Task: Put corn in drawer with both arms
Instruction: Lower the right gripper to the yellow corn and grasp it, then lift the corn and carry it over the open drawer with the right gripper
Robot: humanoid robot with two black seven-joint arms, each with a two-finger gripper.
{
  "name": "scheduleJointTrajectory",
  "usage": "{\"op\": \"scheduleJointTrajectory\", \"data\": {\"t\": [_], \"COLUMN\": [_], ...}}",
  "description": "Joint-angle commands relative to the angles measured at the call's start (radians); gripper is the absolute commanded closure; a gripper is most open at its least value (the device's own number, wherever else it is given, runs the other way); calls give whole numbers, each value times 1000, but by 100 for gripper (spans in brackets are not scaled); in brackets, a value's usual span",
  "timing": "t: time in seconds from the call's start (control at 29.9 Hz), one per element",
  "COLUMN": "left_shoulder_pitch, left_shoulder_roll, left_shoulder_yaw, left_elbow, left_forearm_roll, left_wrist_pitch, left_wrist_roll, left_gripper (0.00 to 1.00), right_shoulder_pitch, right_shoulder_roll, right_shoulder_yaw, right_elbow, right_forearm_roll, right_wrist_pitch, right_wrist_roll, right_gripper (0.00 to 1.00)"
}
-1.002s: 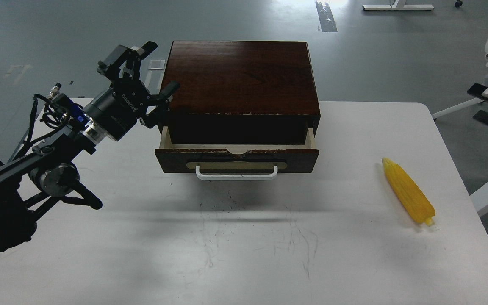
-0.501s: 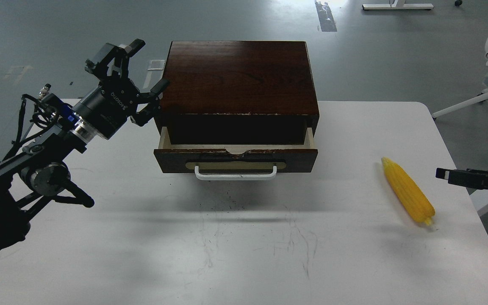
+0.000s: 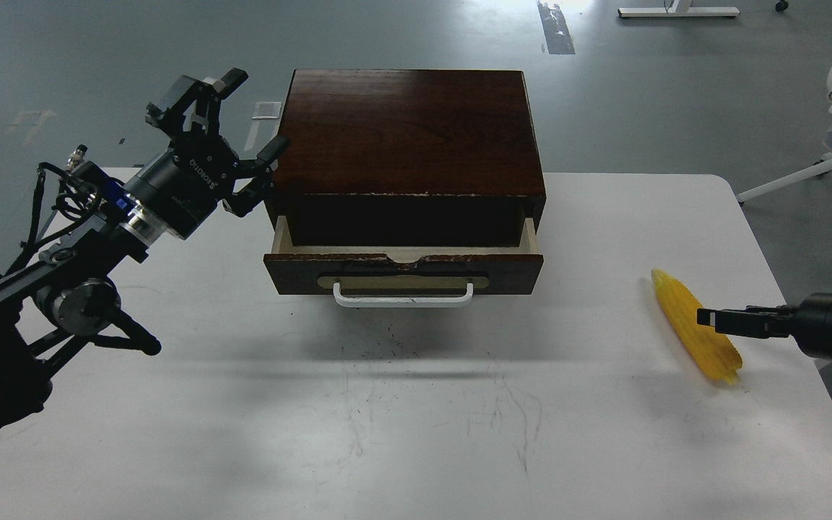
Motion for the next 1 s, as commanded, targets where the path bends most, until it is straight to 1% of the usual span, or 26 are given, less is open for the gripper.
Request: {"op": "scheduleJointTrajectory", "data": {"t": [0.0, 0.23, 0.3, 0.4, 0.43, 0.47, 0.5, 0.53, 0.6, 0.67, 0.77, 0.97], "left_shoulder_pitch": [2, 3, 3, 5, 5, 5, 5, 5, 5, 5, 5, 5], "left_shoulder_roll": [-1, -1, -1, -1, -1, -1, -1, -1, -1, -1, -1, -1], "left_shoulder_yaw": [0, 0, 0, 0, 0, 0, 0, 0, 0, 0, 0, 0], "left_elbow": [-1, -1, -1, -1, -1, -1, -1, -1, -1, -2, -2, -2], "left_forearm_roll": [0, 0, 0, 0, 0, 0, 0, 0, 0, 0, 0, 0], "left_wrist_pitch": [0, 0, 0, 0, 0, 0, 0, 0, 0, 0, 0, 0], "left_wrist_roll": [0, 0, 0, 0, 0, 0, 0, 0, 0, 0, 0, 0], "left_gripper": [1, 1, 1, 1, 1, 1, 1, 1, 1, 1, 1, 1], "right_shoulder_pitch": [-1, 0, 0, -1, -1, -3, -3, -4, -6, -8, -6, -1], "right_shoulder_roll": [21, 80, 94, 102, 104, 104, 104, 104, 104, 105, 120, 127], "right_shoulder_yaw": [-6, -62, -72, -76, -76, -76, -76, -77, -77, -77, -77, -76], "right_elbow": [-21, -77, -91, -102, -102, -102, -104, -102, -104, -102, -101, -88], "right_forearm_roll": [0, 0, 0, 0, 2, 2, 2, 2, 2, 2, 2, 5], "right_wrist_pitch": [0, -70, -72, -80, -89, -93, -93, -93, -93, -95, -95, -95], "right_wrist_roll": [0, 0, 0, 0, 0, 0, 0, 0, 0, 0, 0, 0], "right_gripper": [0, 1, 2, 7, 12, 20, 24, 31, 40, 54, 60, 62]}}
